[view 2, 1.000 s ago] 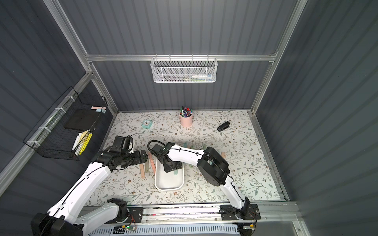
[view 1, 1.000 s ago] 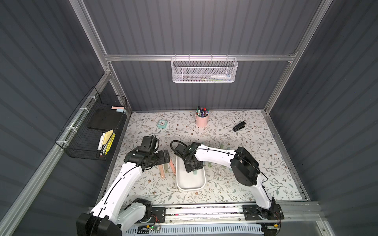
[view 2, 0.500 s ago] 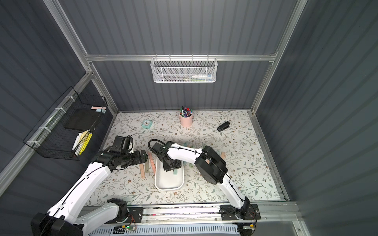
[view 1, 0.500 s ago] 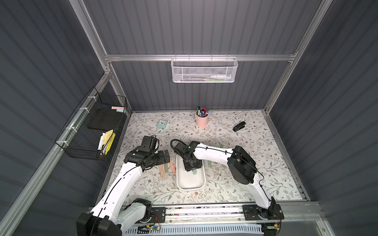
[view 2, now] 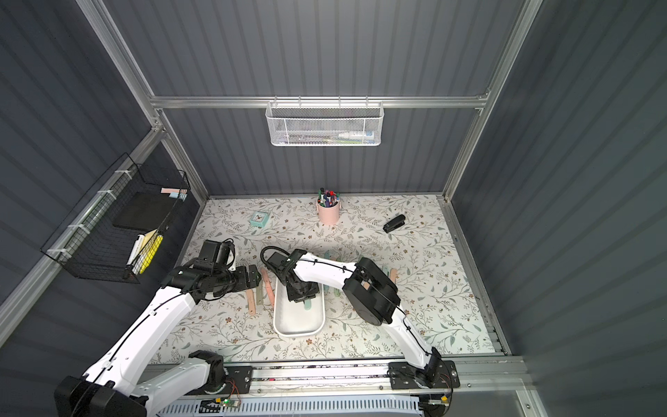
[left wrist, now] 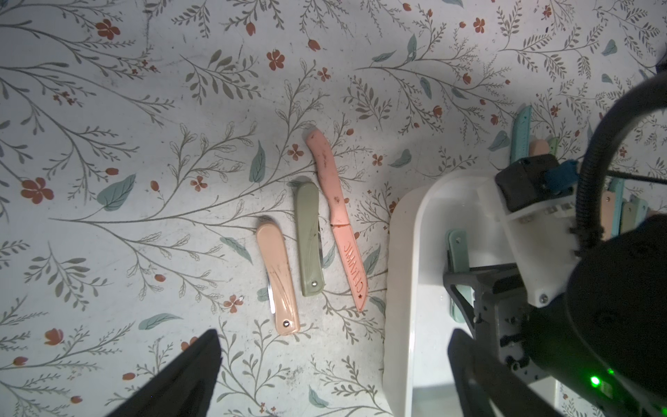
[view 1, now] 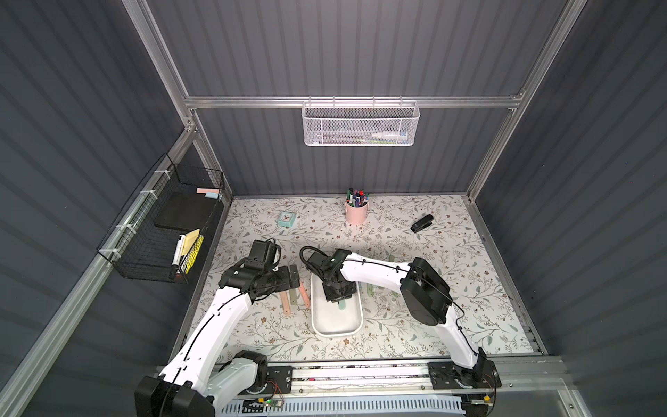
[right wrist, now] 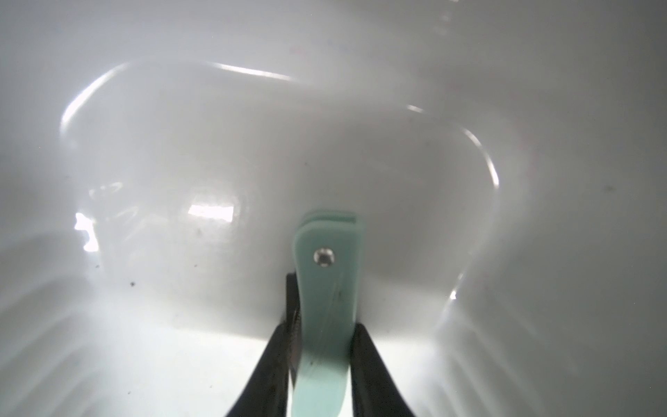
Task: Take the fruit knife out of the storage box
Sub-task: Pick up the fruit knife from the storage box.
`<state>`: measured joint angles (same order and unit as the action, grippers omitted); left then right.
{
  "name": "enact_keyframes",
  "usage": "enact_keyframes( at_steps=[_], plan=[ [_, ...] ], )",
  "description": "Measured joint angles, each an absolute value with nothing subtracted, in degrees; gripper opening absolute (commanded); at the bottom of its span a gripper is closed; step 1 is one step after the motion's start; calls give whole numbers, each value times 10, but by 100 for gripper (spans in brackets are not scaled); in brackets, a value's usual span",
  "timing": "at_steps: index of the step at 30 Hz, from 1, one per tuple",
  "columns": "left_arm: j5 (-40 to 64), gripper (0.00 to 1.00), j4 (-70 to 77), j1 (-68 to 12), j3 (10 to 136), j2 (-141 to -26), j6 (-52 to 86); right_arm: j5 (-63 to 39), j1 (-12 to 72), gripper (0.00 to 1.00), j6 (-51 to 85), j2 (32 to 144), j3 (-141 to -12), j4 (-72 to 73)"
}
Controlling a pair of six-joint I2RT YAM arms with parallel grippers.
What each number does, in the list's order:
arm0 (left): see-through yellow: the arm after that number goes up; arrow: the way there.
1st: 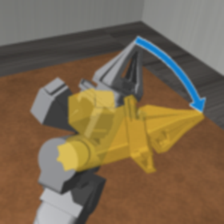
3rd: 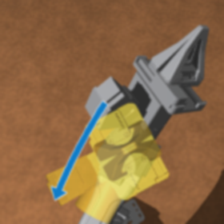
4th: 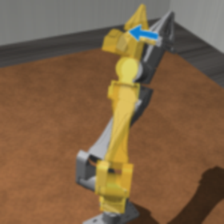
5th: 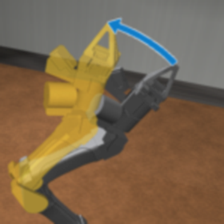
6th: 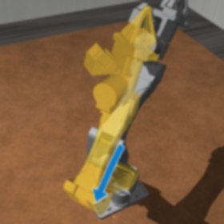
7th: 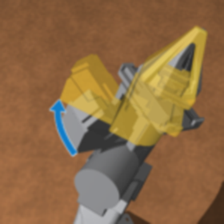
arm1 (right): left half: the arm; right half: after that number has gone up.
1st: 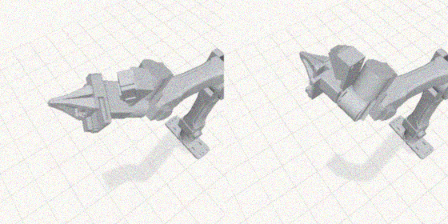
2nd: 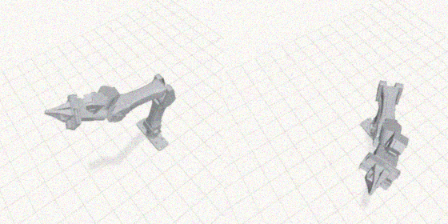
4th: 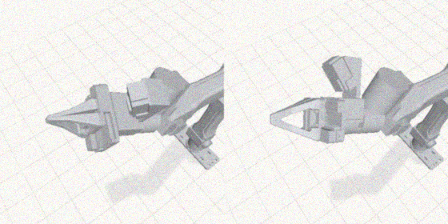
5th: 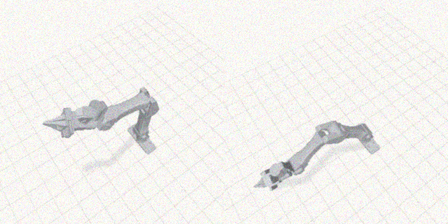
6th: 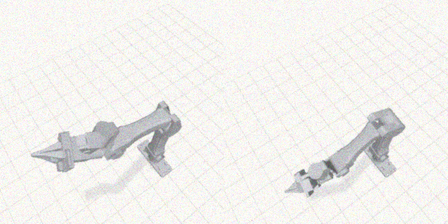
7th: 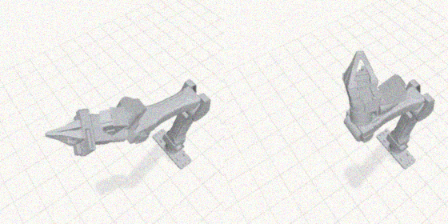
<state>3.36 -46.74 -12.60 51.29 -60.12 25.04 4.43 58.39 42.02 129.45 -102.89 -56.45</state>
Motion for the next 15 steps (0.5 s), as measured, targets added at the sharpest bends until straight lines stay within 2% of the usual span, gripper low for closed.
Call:
enact_keyframes(
  at_steps=[8, 15],
  plan=[
    [34, 99, -467, -126, 513, -601, 250, 45, 584, 25, 418, 1286, -1019, -555],
    [33, 99, -467, -126, 513, -601, 250, 59, 581, 24, 408, 1207, -976, -536]
  ],
)
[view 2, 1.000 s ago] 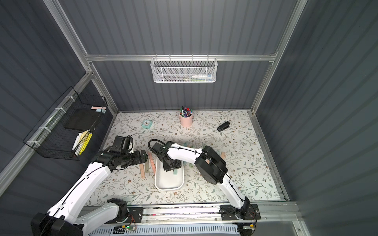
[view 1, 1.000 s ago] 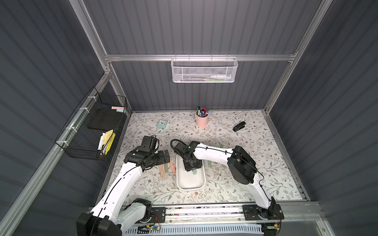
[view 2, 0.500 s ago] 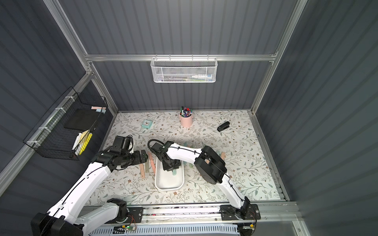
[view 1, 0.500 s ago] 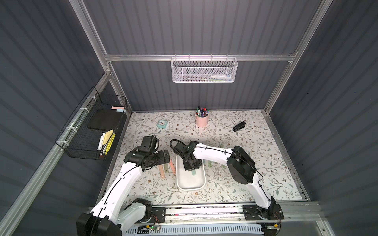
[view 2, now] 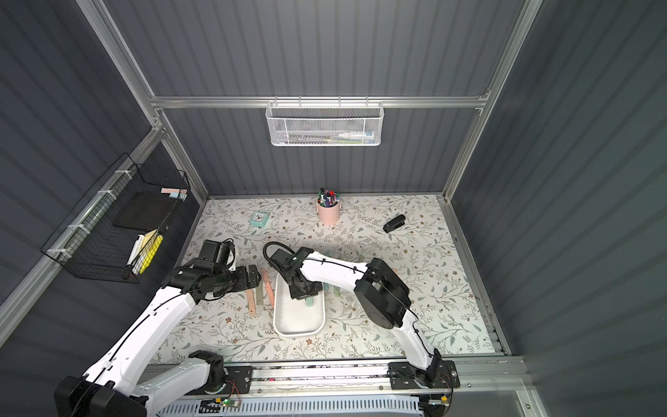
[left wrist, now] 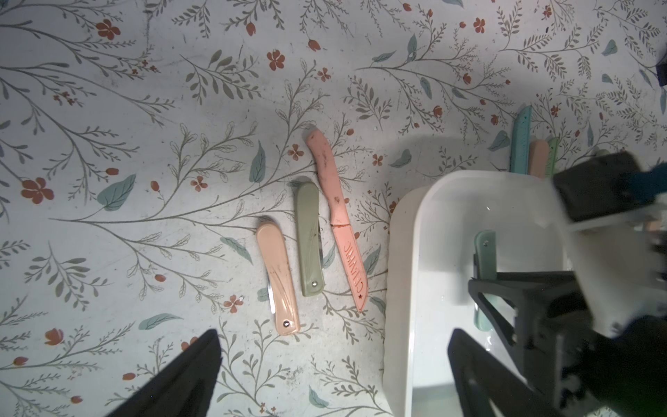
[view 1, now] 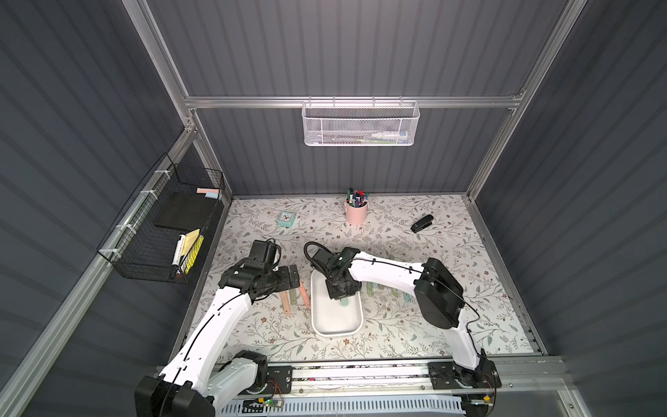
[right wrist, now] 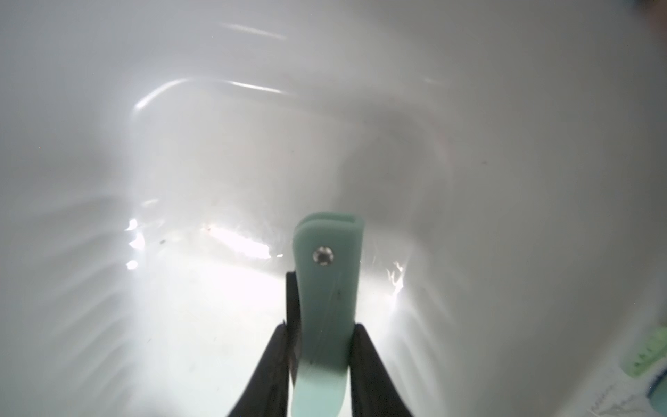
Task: Take the fruit knife out of the storage box
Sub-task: Pick up the fruit knife from the storage box, then place the fruit knife at the center of the board.
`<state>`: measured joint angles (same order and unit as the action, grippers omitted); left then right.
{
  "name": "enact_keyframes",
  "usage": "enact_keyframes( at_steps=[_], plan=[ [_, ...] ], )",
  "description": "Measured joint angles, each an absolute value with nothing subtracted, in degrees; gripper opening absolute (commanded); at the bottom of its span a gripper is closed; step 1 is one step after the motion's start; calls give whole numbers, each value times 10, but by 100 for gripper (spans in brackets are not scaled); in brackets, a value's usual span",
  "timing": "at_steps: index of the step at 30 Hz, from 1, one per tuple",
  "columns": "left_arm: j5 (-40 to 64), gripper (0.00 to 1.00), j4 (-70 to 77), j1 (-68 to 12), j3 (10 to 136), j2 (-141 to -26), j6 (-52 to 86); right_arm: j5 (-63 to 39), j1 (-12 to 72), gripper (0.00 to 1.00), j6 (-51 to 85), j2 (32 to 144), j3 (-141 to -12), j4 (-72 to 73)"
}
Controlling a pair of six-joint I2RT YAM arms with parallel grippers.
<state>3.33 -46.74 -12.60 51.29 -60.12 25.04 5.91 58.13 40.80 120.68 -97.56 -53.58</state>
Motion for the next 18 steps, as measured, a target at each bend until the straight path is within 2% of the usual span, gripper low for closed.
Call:
enact_keyframes(
  at_steps=[5, 10, 18],
  plan=[
    [33, 99, -467, -126, 513, -601, 250, 65, 565, 25, 395, 1097, -952, -519],
    [34, 99, -467, -126, 513, -601, 250, 76, 496, 25, 375, 994, -894, -506],
    [33, 99, -468, -126, 513, -601, 250, 93, 242, 25, 317, 872, -708, -495]
  ],
)
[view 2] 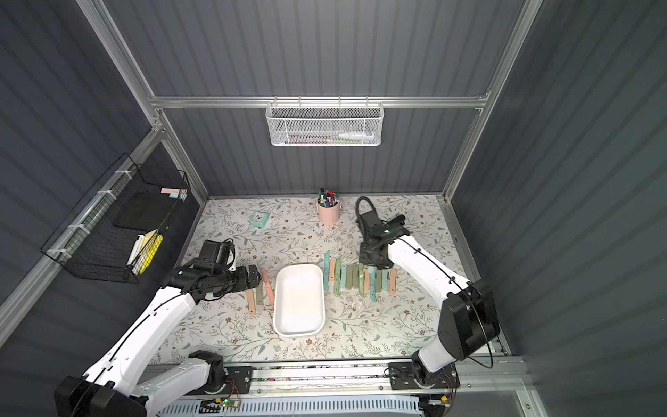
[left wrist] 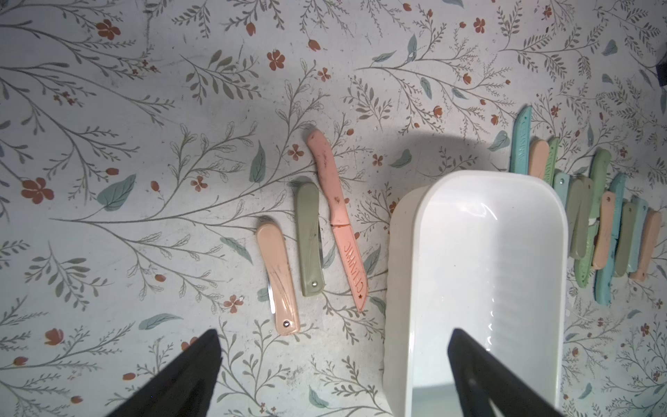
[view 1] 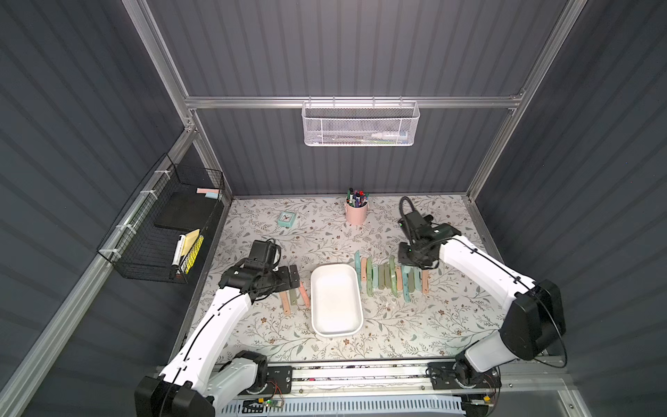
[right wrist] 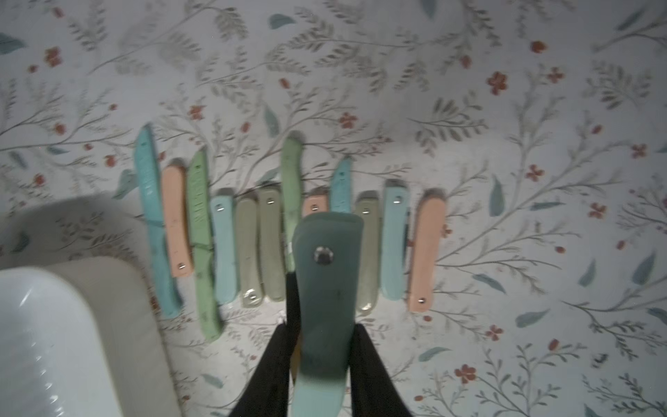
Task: Take the fruit knife out of the storage box
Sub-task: Place the fruit knife at the center of the board.
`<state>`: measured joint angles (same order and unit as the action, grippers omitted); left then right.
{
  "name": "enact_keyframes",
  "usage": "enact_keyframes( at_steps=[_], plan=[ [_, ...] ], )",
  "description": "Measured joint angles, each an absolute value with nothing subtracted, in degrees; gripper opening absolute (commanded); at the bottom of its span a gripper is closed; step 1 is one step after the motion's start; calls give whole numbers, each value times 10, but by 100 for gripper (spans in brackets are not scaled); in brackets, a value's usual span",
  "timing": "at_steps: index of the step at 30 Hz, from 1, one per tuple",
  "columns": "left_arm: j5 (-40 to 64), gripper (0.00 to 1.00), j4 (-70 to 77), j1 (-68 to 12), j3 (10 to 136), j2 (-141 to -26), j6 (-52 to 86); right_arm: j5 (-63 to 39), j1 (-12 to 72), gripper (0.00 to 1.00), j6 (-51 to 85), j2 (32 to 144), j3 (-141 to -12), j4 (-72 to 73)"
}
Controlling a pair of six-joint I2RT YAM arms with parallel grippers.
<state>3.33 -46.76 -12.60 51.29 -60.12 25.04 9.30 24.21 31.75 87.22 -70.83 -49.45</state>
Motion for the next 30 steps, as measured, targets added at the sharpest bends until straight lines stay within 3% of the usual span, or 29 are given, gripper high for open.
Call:
enact_keyframes(
  at_steps=[5, 9, 18, 30],
  plan=[
    [34, 99, -467, -126, 513, -601, 250, 102, 122, 25, 267, 858, -637, -487],
    [34, 99, -467, -126, 513, -601, 250, 107, 76, 25, 235, 889, -607, -480],
    [33, 99, -468, -126, 513, -601, 250, 92, 73, 25, 196, 982, -617, -463],
    [33, 99, -468, -126, 513, -601, 250, 69, 73, 28, 173, 1020, -645, -448]
  ],
)
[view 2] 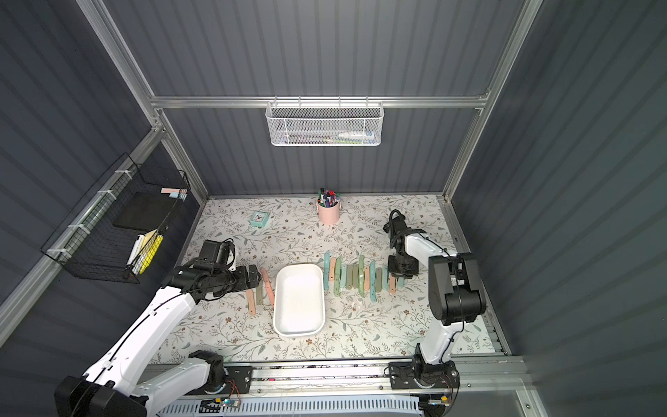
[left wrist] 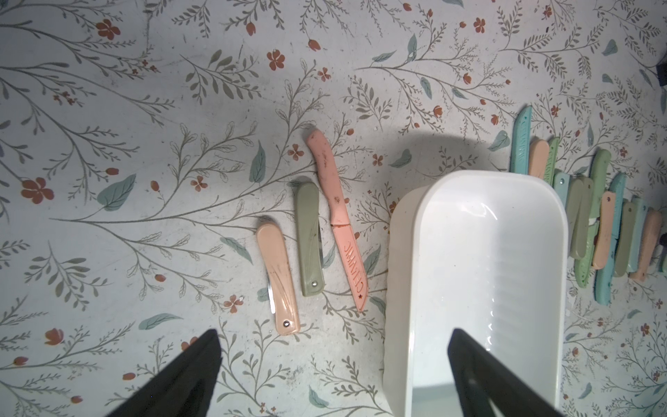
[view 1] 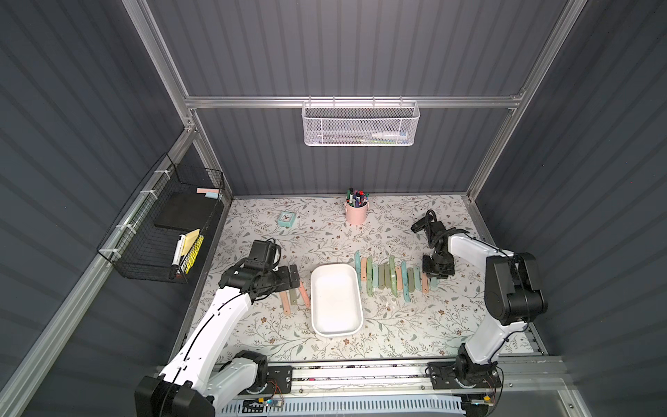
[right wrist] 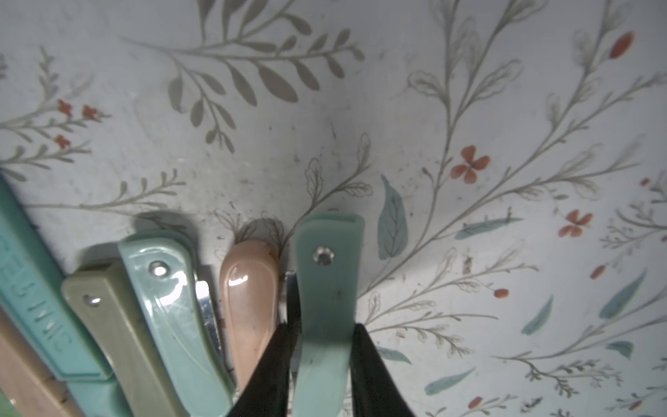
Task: Take the fruit knife out of the storage box
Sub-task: Place the fruit knife at the center of the board, then reset both arms
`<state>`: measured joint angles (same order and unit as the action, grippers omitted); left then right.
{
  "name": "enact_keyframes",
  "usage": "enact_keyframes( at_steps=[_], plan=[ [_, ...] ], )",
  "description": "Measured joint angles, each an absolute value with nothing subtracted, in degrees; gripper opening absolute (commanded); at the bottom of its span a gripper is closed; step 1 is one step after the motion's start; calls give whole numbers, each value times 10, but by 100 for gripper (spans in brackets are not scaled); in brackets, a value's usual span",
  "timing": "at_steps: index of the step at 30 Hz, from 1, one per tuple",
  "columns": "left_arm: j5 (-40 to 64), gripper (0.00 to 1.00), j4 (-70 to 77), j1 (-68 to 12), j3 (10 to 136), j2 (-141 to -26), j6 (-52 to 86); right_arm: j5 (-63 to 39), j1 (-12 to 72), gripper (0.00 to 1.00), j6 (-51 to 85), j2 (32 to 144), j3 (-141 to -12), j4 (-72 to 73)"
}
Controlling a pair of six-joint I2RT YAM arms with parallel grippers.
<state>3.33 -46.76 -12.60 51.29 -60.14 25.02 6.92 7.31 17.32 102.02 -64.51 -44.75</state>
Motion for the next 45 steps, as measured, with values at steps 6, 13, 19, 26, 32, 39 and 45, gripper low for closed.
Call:
enact_keyframes(
  at_steps=[6, 13, 19, 26, 32, 39, 45],
  plan=[
    [33, 99, -467, -126, 513, -601, 250, 62, 73, 34, 168, 1027, -645, -445],
    [33, 99, -467, -126, 513, -601, 250, 60, 73, 41, 164, 1027, -645, -446],
    [33, 99, -467, -126, 513, -601, 250, 62, 76, 41, 165, 1017, -651, -463],
    [31, 99, -463, -126, 513, -601, 250, 70, 110, 46, 162, 910, -702, -510],
    [-13, 99, -453, -126, 512, -592, 245, 120, 162, 86, 132, 683, -615, -375],
    [-162, 99, -437, -126, 470, -604, 267, 164, 139, 99, 116, 554, -412, -156],
    [-298, 100, -525, -126, 540, -711, 345, 216, 135, 99, 102, 610, -348, -58]
  ],
)
